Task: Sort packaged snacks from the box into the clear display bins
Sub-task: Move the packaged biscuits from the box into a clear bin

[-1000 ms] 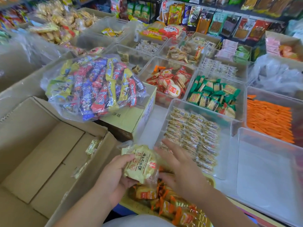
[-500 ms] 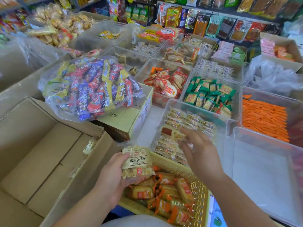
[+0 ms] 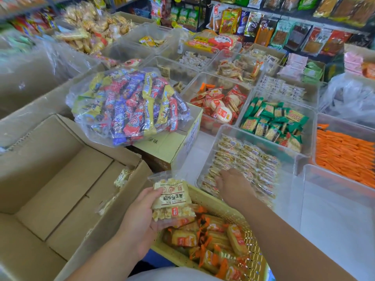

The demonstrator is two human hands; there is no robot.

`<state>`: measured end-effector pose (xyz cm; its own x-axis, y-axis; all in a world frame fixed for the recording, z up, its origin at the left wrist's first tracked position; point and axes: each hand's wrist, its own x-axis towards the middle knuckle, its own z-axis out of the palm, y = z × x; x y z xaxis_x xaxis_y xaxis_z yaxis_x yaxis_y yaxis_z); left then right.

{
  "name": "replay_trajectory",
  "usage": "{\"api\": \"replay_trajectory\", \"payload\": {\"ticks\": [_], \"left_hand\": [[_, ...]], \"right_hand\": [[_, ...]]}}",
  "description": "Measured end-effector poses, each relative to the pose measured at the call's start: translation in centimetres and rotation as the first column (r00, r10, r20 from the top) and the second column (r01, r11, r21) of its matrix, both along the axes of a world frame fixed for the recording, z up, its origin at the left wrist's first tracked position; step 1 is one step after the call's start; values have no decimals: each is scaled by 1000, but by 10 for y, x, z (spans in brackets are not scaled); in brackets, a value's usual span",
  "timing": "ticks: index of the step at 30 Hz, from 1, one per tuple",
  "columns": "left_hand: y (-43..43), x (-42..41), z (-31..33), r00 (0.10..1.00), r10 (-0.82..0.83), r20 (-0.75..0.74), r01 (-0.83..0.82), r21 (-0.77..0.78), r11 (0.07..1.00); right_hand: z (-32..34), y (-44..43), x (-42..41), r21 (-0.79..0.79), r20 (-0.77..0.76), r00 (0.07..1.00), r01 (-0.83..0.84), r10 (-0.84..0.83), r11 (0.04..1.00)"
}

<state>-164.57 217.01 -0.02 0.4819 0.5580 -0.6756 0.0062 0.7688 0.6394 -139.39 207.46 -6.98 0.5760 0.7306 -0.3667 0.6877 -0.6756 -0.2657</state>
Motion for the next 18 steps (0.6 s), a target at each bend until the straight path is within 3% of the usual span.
{"api": "replay_trajectory", "payload": {"ticks": [4,6,9,12,15,18], "left_hand": [[1,4,-5,1000,-10,-9,10,-12,1000],[0,10,-6,999,-39,-6,39,-30,999],[-2,25,-4,995,-101,-12,101,-35,994],[-6,44,-2,988,-156,-3,156,-24,987],[-11,62,0,979,-205,19,206,-33,978],[-13,81,5,935,-356,8,356,6,935]], "right_hand": [[10,-15,0,53,-52,999,12,-9,999],[23,-26,-10,172,-28,999,-34,39,984],[48,-45,-38,393,-34,965,-225,259,892],[62,-61,-62,493,45,901,-396,432,775],[67,-70,-69,493,83,907,-397,412,774],[66,-73,-64,568,176,949,-314,260,761]]}}
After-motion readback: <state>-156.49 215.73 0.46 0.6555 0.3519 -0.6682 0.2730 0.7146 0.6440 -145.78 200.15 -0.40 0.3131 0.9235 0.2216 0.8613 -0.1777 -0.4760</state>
